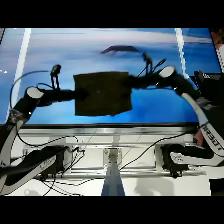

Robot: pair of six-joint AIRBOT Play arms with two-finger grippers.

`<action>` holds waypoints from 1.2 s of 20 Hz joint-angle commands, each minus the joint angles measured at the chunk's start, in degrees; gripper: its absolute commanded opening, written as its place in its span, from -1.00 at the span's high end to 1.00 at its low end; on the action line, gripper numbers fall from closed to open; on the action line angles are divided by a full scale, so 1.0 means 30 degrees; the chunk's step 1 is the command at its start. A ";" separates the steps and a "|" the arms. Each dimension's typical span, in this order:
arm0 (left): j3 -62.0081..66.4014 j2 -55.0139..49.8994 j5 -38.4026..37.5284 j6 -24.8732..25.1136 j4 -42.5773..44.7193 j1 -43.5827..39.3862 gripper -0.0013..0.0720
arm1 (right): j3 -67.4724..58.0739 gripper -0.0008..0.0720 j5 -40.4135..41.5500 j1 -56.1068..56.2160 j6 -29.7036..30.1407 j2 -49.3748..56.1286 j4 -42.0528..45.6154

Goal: Fold the clothes and pants, and hang the long-sleeved shirts on hangers.

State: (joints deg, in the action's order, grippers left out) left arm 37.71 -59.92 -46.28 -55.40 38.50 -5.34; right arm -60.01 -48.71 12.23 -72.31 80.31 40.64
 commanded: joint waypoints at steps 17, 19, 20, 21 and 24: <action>0.5122 0.4801 0.1290 0.2623 -0.0007 0.0073 -0.91 | -0.3147 0.82 -0.7825 -2.2433 -0.6178 -1.1781 1.7092; 0.5122 0.4801 0.1282 0.2623 -0.0007 0.0073 -0.91 | -0.2645 0.82 -0.9486 -2.4778 -0.7388 -1.1591 1.7544; 0.5122 0.4794 0.1282 0.2623 -0.0007 0.0066 -0.91 | -0.2390 0.76 -0.9347 -2.5806 -0.7847 -1.1482 1.7413; 0.5122 0.4794 0.1282 0.2623 -0.0007 0.0066 -0.91 | -0.2164 0.00 -0.8808 -2.6367 -0.8699 -1.1431 1.7325; 0.5122 0.4801 0.1282 0.2623 -0.0007 0.0066 -0.91 | -0.1974 -0.84 -0.7264 -2.6308 -0.9639 -1.1395 1.5657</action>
State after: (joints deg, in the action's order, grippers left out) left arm 53.04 -45.58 -42.46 -47.55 38.48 -5.15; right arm -66.81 -72.29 -63.96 -97.14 46.00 89.91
